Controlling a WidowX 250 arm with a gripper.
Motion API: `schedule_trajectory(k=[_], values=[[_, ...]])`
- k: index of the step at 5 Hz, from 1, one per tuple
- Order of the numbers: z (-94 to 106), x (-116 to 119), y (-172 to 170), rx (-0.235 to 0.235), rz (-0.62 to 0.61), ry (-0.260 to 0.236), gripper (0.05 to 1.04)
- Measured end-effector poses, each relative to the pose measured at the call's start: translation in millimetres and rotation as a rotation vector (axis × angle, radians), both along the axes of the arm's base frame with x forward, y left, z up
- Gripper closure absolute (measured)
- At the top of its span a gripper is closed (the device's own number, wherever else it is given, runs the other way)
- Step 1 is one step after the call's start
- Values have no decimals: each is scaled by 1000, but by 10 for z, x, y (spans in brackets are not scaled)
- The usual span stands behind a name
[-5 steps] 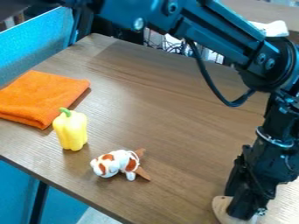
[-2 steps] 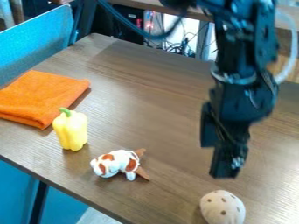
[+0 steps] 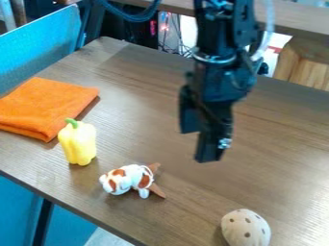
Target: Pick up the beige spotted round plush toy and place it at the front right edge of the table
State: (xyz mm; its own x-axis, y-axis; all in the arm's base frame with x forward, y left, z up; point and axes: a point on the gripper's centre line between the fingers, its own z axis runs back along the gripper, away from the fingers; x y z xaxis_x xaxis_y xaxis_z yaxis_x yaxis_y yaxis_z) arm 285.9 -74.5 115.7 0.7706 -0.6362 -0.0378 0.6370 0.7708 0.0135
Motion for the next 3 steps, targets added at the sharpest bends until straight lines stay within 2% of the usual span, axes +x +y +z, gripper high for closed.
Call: schedule_trajectory(k=[1, 2, 3], values=[[-77, 38, 495, 62, 164, 43, 82], [-75, 4, 976, 78, 242, 49, 82], [-66, -37, 1253, 72, 313, 55, 82]])
